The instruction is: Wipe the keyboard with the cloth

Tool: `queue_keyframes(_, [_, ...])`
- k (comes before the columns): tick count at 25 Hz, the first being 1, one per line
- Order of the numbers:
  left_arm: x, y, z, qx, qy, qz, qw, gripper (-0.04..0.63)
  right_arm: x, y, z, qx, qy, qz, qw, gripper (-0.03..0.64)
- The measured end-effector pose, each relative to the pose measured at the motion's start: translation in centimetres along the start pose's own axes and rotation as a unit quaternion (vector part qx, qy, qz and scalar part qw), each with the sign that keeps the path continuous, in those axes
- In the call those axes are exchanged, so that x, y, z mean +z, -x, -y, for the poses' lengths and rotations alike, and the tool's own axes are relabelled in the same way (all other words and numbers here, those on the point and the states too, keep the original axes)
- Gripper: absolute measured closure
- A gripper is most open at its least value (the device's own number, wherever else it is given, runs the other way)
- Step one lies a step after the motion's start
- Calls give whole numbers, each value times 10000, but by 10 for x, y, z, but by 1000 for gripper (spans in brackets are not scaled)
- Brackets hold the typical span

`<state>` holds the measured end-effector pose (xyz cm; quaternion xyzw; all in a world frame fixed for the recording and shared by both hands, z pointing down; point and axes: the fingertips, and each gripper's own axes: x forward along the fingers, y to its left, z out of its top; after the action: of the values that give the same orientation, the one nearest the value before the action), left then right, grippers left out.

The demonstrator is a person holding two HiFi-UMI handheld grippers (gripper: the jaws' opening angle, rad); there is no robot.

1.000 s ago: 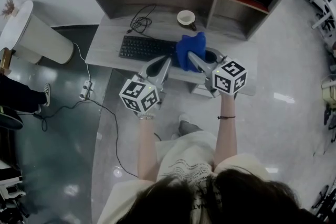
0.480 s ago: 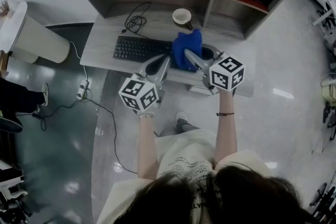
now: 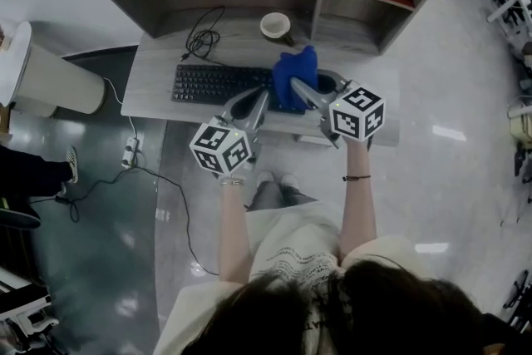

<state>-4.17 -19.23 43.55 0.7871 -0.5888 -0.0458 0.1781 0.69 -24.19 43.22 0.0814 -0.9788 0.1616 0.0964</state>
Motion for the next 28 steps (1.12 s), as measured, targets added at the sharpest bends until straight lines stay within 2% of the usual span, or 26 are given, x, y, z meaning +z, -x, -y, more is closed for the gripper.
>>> queue_keyframes(14, [-22,-39,-20,-702,152,-637,9954,591,-20,8,47,-954,-455,-36,9944,558])
queue_keyframes(28, [-56,-56,-32,-1380,421,-1202,9822,591,-40,13,63,-1797,-725,-74,9810,558])
